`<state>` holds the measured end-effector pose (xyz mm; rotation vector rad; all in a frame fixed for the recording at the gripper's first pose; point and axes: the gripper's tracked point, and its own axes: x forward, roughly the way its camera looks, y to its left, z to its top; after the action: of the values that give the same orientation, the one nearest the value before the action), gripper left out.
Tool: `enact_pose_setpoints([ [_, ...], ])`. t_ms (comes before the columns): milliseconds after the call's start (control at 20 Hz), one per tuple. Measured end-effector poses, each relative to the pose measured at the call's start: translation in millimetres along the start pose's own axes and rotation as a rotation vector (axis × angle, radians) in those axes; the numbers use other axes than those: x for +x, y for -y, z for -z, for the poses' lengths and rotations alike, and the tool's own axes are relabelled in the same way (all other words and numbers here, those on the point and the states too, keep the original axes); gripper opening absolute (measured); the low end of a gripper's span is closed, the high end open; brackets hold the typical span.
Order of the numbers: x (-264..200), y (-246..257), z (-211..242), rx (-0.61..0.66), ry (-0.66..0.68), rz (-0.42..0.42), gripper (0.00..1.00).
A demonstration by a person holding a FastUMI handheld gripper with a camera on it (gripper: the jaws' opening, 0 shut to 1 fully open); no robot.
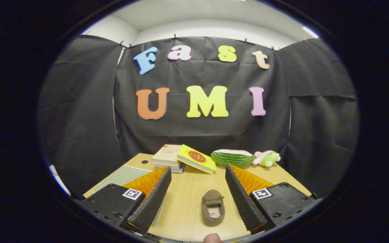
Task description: Open the storage box then place both shoes into the box .Put the left shoe in first, then the right shoe, with the right side of both shoes facing outward in a uniform manner.
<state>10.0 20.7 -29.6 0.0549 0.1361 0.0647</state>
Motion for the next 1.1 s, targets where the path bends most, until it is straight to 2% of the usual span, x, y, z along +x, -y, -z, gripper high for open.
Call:
enact_pose_setpoints([
  [150,8.9,-9.1,11.5,0.034,-0.06,-0.063,1.0],
  [350,17.9,-44.4,34.5,0.127,-0.189,-0.247,1.0],
  [450,20.4,-55.4,46.2,0.188,-0.254,-0.31,1.0],
  [750,27.9,-93.2,82.8,0.258,-0.438,-0.504,1.0],
  [1100,53.3,-117.1,143.4,0.374,-0.643,-0.653,1.0],
])
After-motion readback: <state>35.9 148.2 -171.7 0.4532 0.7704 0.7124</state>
